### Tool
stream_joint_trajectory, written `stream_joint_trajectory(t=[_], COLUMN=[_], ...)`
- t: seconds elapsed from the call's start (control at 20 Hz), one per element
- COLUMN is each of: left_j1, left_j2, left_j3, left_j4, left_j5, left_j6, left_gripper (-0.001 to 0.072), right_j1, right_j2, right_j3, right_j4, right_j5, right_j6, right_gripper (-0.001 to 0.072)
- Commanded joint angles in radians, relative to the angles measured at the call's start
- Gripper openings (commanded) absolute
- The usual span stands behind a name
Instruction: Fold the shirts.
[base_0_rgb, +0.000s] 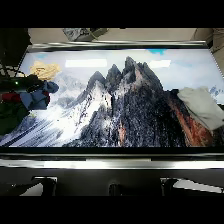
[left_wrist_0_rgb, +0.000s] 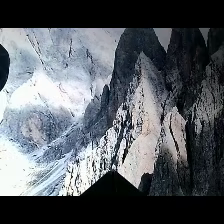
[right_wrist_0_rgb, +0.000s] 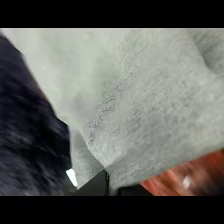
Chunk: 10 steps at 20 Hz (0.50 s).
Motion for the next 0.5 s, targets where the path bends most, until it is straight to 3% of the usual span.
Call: stream_joint_trajectory(t=[0.0,0.1,0.3,0.45], left_j1=[-0.008,-0.016,-0.031,-0.035], left_j2=[0.000,0.000,0.000,0.000], left_j3=[0.000,0.000,0.000,0.000], left_j4=[-0.005,-0.005,-0.008,-0.008], left_j5=[-0.004,-0.002,-0.002,-0.006], left_j6=[-0.001,-0.001,-0.001,-0.001], left_gripper=[0.0040,0.0040,0.0040,0.0040], right_j1=[-0.037,-0.037,-0.037,-0.037], right_j2=[0.049,0.095,0.182,0.190], right_j3=[-0.137,-0.260,-0.429,-0.484], right_j4=[-0.223,-0.238,-0.441,-0.465], right_j5=[0.043,0.041,0.029,-0.034], right_j6=[0.116,0.116,0.113,0.071], right_gripper=[0.0056,0.0056,0.0056,0.0056])
